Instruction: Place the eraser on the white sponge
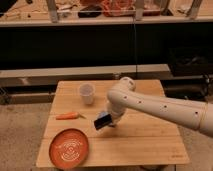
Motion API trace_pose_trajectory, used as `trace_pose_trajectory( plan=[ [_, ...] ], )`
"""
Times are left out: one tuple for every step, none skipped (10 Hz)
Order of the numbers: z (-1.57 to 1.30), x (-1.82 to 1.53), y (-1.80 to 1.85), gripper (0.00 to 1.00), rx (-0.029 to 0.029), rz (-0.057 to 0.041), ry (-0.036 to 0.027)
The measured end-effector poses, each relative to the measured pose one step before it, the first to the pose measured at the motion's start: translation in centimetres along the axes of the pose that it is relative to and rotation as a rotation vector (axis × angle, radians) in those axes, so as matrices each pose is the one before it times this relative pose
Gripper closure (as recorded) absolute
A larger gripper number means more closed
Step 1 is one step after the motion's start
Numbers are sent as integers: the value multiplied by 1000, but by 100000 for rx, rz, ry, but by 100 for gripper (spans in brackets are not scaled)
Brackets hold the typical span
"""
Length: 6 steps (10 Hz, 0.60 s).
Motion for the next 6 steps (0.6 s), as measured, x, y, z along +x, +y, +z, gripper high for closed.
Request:
trace_pose_trajectory(
  plan=[
    [25, 259, -204, 95, 51, 1795, -135],
    [93, 144, -389, 94, -244, 2645, 8],
    [143, 131, -478, 85, -640, 4501, 893],
    [97, 15, -312, 74, -340, 3171, 337],
    [75, 164, -120, 65, -298, 2318, 401],
    [78, 175, -148, 55, -190, 2142, -105]
  ],
)
